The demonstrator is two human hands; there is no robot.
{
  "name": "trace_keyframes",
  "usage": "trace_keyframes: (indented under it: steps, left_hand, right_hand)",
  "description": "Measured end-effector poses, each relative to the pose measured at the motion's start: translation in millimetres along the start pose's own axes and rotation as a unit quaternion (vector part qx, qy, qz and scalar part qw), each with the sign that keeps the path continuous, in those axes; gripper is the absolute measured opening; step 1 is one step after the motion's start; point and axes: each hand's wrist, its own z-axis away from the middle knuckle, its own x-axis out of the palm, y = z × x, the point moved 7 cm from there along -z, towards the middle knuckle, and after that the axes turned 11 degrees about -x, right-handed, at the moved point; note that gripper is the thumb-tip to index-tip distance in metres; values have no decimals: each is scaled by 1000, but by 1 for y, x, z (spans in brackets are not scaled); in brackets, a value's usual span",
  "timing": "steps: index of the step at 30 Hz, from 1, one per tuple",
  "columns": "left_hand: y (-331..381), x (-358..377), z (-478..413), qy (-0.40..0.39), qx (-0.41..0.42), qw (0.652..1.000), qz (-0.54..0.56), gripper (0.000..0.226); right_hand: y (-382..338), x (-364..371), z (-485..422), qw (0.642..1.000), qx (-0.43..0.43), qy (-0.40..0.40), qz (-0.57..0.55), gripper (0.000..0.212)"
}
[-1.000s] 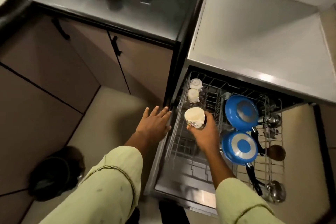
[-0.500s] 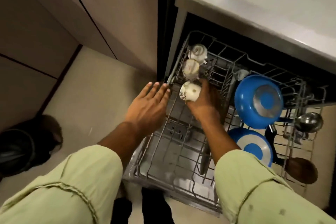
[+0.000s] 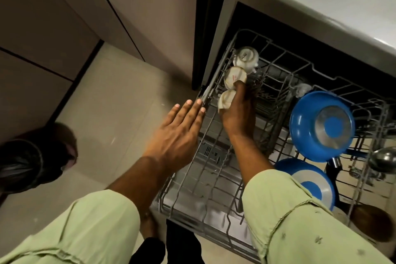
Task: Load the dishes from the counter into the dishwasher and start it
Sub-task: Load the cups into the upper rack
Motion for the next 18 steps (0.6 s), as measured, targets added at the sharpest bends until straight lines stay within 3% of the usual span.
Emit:
trace_keyframes:
  steps: [10,18]
  left_hand:
    - [0,-4,0,21,-1,1000,6,61]
    - [3,-4,1,-45,-32,998,-21,63]
  right_hand:
    - [1,8,7,999,18,11,-45,86]
    - [2,-1,35,997,68,-39,-20,105]
